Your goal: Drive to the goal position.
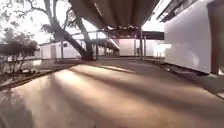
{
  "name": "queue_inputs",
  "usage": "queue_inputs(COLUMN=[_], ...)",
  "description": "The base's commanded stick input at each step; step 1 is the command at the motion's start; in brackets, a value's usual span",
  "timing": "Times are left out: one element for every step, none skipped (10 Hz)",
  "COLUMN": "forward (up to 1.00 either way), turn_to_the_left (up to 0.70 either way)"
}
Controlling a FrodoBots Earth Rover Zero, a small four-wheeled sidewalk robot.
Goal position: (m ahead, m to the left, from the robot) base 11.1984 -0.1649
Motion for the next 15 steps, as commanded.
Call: queue_inputs(forward=[0.85, 0.85, 0.85, 0.85, 0.85, 0.85, 0.85, 0.85, 0.85, 0.85, 0.85, 0.85, 0.85, 0.85, 0.85], turn_to_the_left=[0.0, 0.0, 0.0, 0.0, 0.0, 0.0, 0.0, 0.0, 0.0, 0.0, 0.0, 0.0, 0.0, 0.0, 0.0])
